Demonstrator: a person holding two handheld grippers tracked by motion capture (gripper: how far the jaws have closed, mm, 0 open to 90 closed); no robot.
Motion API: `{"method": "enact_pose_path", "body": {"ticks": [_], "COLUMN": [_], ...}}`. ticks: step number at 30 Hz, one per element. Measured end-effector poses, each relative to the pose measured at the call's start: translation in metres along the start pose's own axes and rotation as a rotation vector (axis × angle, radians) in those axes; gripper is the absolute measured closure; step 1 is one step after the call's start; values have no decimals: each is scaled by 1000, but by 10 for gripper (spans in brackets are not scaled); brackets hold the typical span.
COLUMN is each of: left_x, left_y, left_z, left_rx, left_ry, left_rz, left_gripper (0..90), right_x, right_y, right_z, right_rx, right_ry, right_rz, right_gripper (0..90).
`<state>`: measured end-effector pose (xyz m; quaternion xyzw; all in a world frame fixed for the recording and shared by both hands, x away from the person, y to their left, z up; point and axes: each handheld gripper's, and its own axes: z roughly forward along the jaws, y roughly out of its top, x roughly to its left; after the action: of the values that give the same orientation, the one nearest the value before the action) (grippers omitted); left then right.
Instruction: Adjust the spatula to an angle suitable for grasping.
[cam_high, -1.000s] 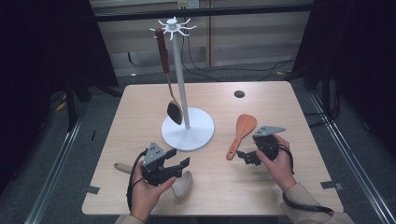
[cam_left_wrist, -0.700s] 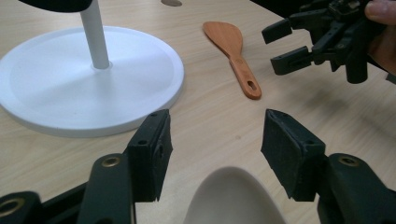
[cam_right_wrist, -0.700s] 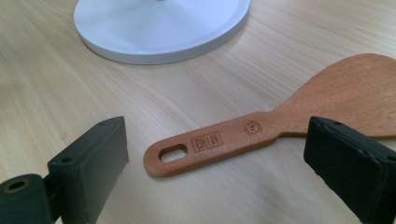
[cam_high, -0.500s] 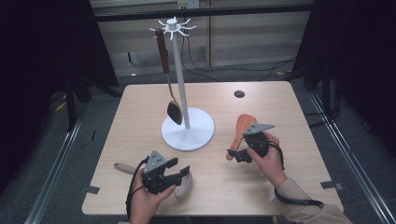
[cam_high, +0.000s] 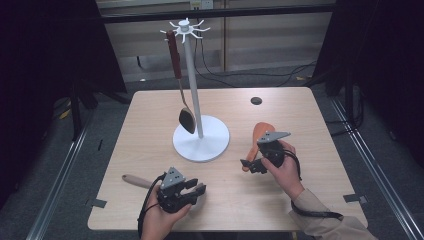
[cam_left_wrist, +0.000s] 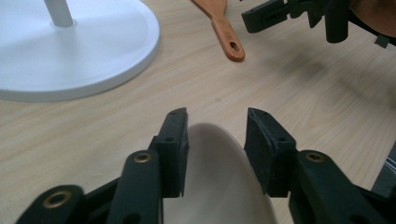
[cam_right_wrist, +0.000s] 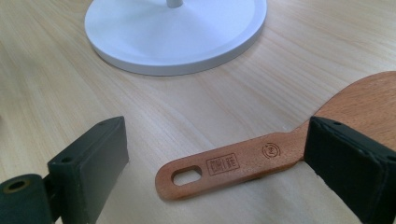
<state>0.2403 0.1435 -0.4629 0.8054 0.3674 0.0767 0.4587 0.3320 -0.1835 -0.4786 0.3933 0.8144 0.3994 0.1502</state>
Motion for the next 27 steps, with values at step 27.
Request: {"method": "enact_pose_path", "body": {"ticks": [27], "left_x": [-10], "left_y": [6], "left_z": [10], "left_rx": [70], "left_ry": [18], "left_rz": [-58], "left_gripper": [865], "right_x": [-5], "right_y": [-5], "right_z": [-7], "right_rx": [-1], "right_ry": [-11], "right_rz": [6], "right_gripper": [57]}}
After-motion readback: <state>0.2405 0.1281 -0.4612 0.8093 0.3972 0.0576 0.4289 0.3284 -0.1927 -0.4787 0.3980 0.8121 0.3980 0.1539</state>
